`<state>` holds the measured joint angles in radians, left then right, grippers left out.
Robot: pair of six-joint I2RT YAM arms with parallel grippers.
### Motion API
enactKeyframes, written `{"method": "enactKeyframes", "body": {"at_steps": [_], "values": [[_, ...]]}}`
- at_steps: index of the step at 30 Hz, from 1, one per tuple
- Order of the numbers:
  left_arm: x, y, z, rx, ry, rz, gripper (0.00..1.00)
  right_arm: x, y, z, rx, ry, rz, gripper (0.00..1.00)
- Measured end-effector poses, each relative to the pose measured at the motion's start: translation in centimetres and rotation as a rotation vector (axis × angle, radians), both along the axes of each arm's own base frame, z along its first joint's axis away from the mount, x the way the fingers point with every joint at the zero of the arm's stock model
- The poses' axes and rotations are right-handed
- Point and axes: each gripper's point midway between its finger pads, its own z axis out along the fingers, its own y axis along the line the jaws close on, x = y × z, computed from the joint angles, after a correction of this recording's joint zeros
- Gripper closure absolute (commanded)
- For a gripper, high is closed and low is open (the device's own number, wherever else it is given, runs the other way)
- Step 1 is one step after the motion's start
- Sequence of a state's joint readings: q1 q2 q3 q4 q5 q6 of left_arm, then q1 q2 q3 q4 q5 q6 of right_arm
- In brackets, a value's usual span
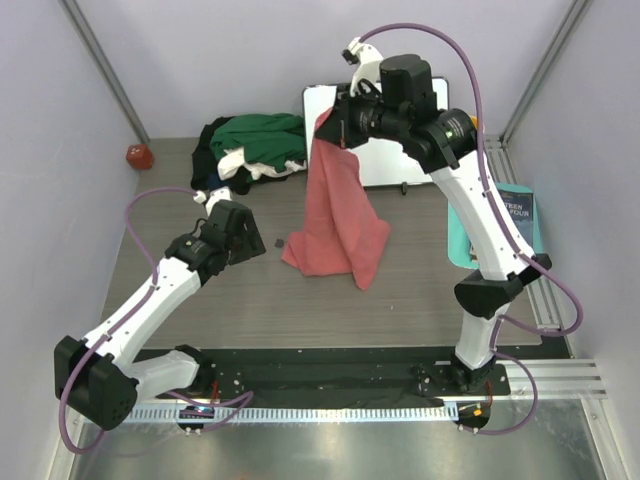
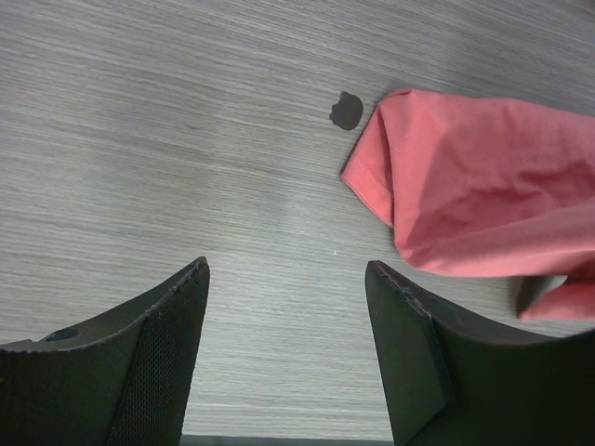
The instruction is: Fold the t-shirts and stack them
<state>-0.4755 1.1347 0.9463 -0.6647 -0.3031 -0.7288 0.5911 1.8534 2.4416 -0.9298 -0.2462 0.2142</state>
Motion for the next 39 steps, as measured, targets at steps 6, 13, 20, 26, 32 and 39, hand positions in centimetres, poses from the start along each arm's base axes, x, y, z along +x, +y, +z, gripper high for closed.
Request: {"method": "enactKeyframes", "body": {"at_steps": [6,13,20,26,32,39], "values": [[0.1,-0.2,0.0,-0.013,-0.005,-0.001,0.31,-7.5,2.8,3.2,0.072,-0.044,0.183,0.99],[0.3,-0.6,-0.1,-0.033,-0.005,0.002,0.31,-15.0,-0.9,2.7,0.147,-0.048,0.254,0.99],[0.7,-0.5,-0.5,-0.006,0.013,0.002,0.30,-13.3,-1.0,-14.6,-0.075,0.267,0.142,0.99],[1.5,-0.9,-0.3,0.004,0.014,-0.008,0.30,-12.8,-6.3,-29.2,-0.331,0.584,-0.095,0.99],[3.3,-2.3,-1.3,0.007,0.055,-0.034,0.31,-13.4,-9.3,-32.7,-0.366,0.683,-0.207,0.99],[3.6,-3.4,-2.9,-0.003,0.102,-0.070,0.30,-15.2,-7.3,-34.6,-0.401,0.733,-0.133,0.99]]}}
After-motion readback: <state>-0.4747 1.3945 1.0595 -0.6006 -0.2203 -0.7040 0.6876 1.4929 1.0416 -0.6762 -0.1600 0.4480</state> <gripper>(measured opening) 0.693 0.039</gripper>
